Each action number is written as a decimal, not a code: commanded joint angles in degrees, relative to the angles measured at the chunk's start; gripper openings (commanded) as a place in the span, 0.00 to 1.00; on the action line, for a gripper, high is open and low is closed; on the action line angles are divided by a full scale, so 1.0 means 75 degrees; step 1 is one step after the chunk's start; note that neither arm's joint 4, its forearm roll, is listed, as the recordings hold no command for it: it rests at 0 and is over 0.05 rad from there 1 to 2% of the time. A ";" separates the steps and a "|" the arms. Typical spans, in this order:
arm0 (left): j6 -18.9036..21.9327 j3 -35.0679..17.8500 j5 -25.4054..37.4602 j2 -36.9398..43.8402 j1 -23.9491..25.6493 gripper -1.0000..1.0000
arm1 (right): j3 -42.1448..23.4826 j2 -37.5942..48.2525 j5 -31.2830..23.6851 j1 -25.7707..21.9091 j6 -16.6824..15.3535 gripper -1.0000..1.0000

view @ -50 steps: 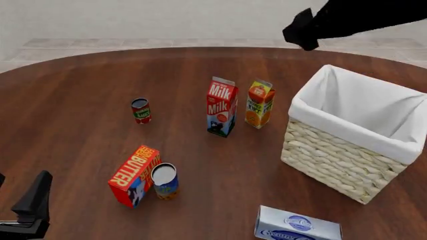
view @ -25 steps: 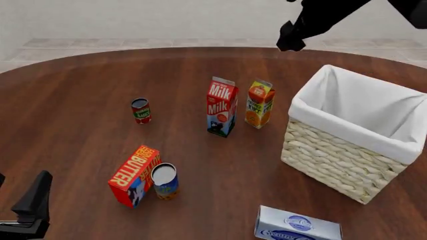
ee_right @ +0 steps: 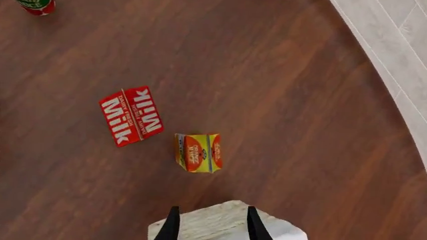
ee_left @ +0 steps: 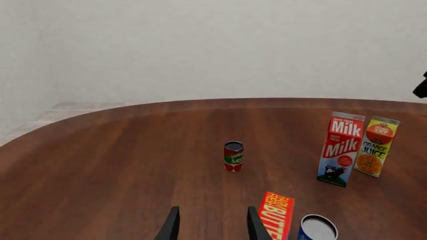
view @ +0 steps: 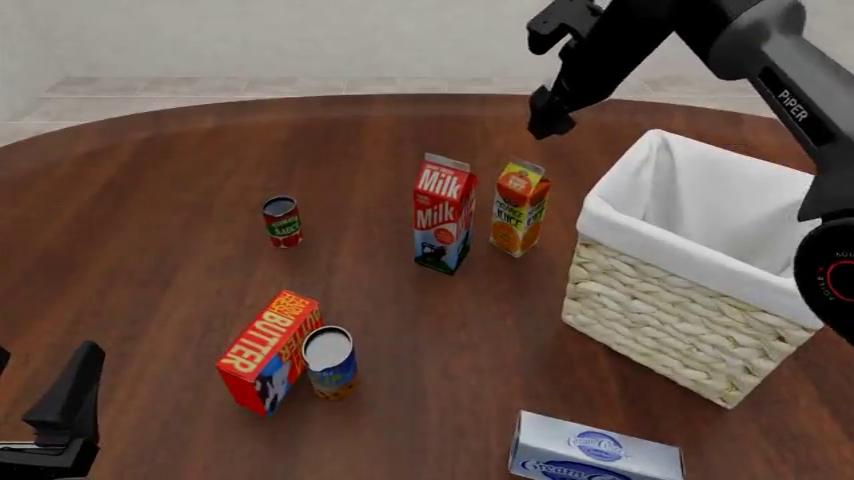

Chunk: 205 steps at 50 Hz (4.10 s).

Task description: Pick up the orange juice, and put it in the basket.

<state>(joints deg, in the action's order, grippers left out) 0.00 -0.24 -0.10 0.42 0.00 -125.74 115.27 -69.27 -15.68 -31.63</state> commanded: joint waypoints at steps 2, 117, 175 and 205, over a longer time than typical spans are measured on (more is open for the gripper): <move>0.0000 0.0000 0.0000 0.0000 0.0000 1.00 | -0.0511 0.0580 -0.0084 -0.0210 0.0172 1.00; 0.0000 0.0000 0.0000 0.0000 0.0000 1.00 | -0.1289 0.3019 -0.0084 0.0331 -0.1198 1.00; 0.0000 0.0000 0.0000 0.0000 0.0000 1.00 | -0.1106 0.0954 -0.0084 -0.0429 -0.0844 0.00; 0.0000 0.0000 0.0000 0.0000 0.0000 1.00 | -0.0310 -0.1834 -0.0084 -0.0482 0.0505 0.00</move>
<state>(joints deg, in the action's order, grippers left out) 0.00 -0.24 -0.10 0.42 0.00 -131.37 109.87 -69.90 -19.00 -31.76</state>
